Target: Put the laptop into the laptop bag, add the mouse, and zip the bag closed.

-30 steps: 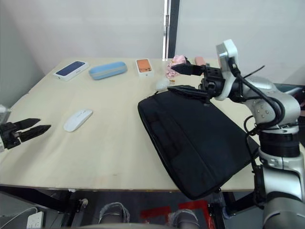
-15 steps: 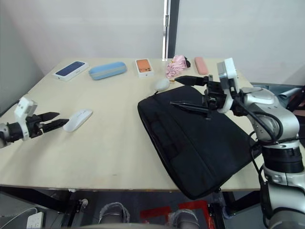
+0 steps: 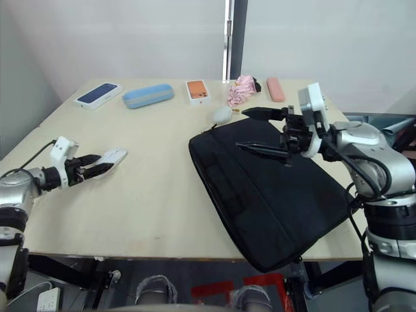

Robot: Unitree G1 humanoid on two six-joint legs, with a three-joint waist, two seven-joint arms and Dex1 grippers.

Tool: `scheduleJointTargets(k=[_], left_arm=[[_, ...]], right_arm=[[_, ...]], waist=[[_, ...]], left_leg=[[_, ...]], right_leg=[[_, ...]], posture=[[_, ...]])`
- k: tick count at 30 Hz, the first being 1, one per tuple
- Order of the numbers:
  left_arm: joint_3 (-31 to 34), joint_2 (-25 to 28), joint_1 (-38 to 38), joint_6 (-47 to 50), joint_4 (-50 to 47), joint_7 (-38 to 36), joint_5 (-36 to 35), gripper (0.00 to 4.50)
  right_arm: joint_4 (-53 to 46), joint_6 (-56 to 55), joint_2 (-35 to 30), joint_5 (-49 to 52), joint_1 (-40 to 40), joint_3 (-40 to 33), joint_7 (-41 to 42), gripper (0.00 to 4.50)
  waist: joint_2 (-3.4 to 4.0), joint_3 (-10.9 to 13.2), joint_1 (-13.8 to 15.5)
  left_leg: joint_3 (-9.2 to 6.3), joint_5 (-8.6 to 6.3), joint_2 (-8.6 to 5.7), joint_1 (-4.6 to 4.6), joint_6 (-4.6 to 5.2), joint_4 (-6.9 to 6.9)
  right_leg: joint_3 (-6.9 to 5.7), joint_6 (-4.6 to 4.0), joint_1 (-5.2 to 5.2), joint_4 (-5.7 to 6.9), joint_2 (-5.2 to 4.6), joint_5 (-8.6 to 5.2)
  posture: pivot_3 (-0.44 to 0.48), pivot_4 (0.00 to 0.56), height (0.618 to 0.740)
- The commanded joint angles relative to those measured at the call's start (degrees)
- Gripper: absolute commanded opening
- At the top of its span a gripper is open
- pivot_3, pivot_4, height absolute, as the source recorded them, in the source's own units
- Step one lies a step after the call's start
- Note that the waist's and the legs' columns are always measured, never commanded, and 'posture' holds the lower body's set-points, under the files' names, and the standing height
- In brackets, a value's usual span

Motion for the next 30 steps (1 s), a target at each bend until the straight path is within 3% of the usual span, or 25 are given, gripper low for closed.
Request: scheduleJointTargets(k=[1,10,30], left_arm=[[-0.62,-0.66,-1.19,-2.11,1.80,0.73,1.41,3.67],[-0.90,-1.47,-2.02,-5.93,5.15,4.54,3.64,3.67],[0.33,-1.96,-1.24,-7.06,3.84,2.78,1.76,3.67]], right_arm=[[-1.86,-0.96,-0.92,0.20,0.23,-1.59,-0.36,4.43],[-2.15,-1.35,-0.74,0.47,0.03,-1.58,-1.88,4.43],[-1.36,-1.60,-0.55,0.79,-0.32,-1.35,-1.76,4.43]], waist=[[0.00,0.00,0.02],[0.00,0.00,0.01],[0.01,0.00,0.04]], left_leg=[[0.00,0.00,0.00,0.00,0.00,0.00],[0.01,0.00,-0.02,0.02,0.00,0.00],[0.01,-0.01,-0.02,0.02,-0.02,-0.01]], right_leg=[[0.00,0.00,0.00,-0.01,0.00,0.00],[0.01,0.00,0.02,0.02,-0.02,0.00],[0.01,0.00,0.02,-0.02,-0.02,0.00]], posture=[[0.000,0.150,0.740],[0.000,0.150,0.740],[0.000,0.150,0.740]])
